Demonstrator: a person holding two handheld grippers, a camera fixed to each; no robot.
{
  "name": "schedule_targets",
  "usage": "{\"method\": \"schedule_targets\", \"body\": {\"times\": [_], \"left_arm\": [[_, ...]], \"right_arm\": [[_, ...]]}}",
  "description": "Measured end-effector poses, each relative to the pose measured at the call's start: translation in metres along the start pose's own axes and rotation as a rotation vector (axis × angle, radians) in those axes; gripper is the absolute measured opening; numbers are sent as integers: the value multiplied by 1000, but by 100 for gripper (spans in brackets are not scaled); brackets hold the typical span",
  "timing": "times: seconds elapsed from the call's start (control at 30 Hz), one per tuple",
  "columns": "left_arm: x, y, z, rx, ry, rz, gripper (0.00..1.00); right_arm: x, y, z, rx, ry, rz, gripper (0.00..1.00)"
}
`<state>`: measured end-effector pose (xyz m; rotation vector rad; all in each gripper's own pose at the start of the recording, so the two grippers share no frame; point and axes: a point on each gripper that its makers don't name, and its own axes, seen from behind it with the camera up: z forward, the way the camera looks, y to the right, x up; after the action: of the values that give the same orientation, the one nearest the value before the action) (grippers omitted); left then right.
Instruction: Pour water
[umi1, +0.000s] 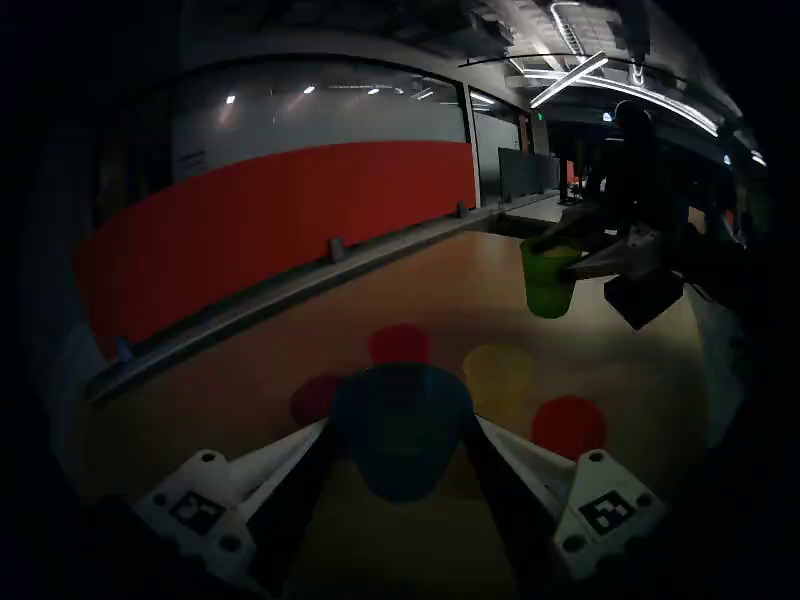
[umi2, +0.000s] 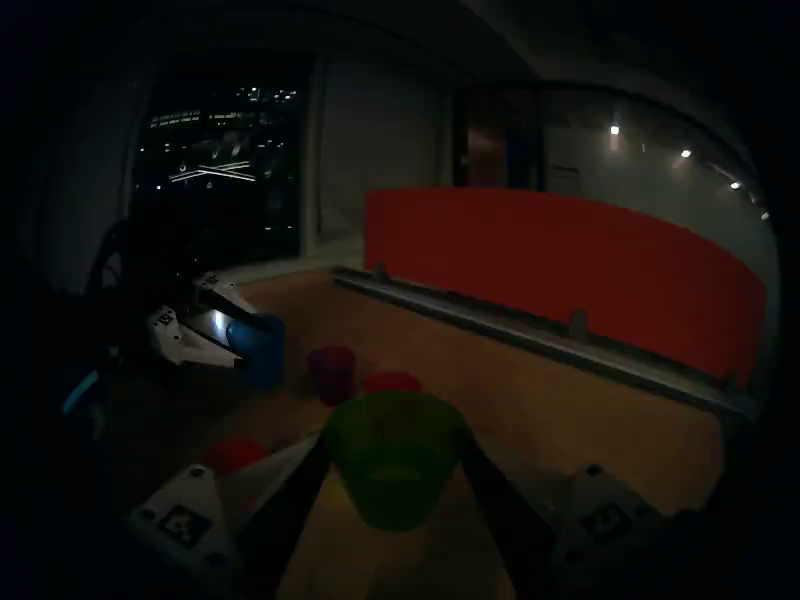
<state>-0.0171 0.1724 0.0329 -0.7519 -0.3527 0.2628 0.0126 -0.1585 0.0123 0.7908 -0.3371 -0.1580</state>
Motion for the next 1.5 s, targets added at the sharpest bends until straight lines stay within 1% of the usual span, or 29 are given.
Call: {"method": "schedule_targets", "body": {"times": [0.2,0.3,0.5,0.8,0.9,1.2,1.5], "left_arm": [[-17,5,5,-16,-57,18,87],[-25,7,8,-27,-83,18,87],[-42,7,15,-35,-139,24,87],[-62,5,25,-40,-189,35,87],[-66,5,27,-40,-200,41,87],[-69,2,32,-44,-202,21,87],[-78,0,28,-38,-217,10,87]], "right_arm": [[-20,1,4,9,-57,-6,100],[-29,0,6,17,-86,-8,100],[-45,3,10,26,-142,-9,100],[-69,9,14,23,-205,-7,100],[-76,10,15,21,-223,-11,100],[-89,10,20,23,-249,-10,100],[-98,9,21,23,-264,-15,100]]}}
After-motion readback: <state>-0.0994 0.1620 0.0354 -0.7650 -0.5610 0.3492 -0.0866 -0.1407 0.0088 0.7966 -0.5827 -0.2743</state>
